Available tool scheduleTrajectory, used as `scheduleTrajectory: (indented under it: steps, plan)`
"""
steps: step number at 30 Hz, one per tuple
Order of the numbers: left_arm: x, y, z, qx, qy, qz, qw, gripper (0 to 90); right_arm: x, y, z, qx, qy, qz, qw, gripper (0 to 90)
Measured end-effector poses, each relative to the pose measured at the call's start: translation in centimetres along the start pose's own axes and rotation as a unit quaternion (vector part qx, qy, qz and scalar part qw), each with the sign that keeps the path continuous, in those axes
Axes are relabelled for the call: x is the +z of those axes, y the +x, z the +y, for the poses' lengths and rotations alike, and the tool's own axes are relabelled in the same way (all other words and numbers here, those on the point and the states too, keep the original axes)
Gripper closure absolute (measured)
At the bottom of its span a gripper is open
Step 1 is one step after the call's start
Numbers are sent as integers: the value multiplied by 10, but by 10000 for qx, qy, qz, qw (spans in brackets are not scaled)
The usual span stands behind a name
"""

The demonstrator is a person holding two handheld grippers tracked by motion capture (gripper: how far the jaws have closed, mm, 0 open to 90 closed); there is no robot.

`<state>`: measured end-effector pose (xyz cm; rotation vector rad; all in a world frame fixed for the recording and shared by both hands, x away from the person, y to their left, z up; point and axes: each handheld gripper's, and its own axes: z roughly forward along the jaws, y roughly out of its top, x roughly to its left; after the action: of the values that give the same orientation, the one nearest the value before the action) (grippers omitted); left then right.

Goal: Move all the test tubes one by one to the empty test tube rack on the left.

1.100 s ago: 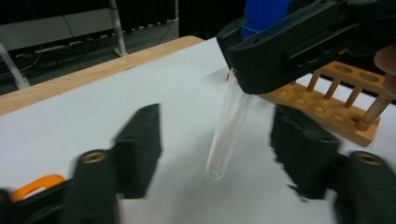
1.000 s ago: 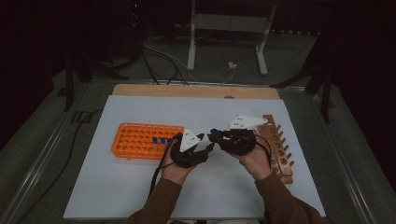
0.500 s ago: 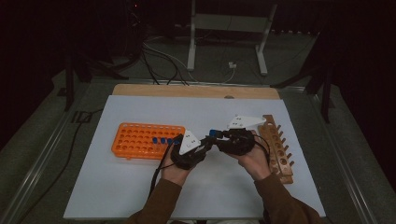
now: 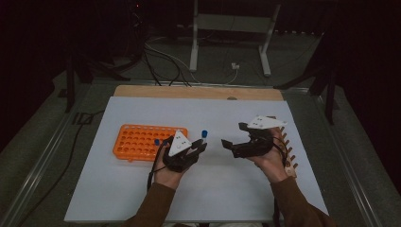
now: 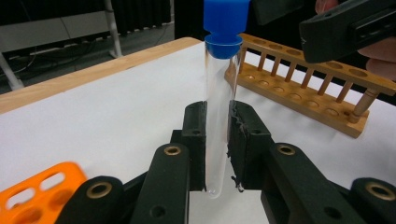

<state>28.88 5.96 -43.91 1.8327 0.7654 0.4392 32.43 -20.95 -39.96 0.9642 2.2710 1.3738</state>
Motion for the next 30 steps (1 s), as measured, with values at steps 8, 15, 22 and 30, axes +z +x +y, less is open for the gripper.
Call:
scheduleTrajectory:
  steps: [8,15,22,30]
  plan:
    - [-27,18,-7,-153,-78,119,9998,783,-8,-18,-11,167,4,-323,9993,4]
    - [-52,36,-16,-271,-115,306,9991,783,-14,-33,-23,324,14,-522,9981,4]
    - [-78,53,-27,-398,-211,459,9979,782,-24,-44,-35,497,-29,-687,9964,4]
    - [-101,71,-35,-541,-330,790,9949,782,-35,-50,-43,506,-45,-859,9950,4]
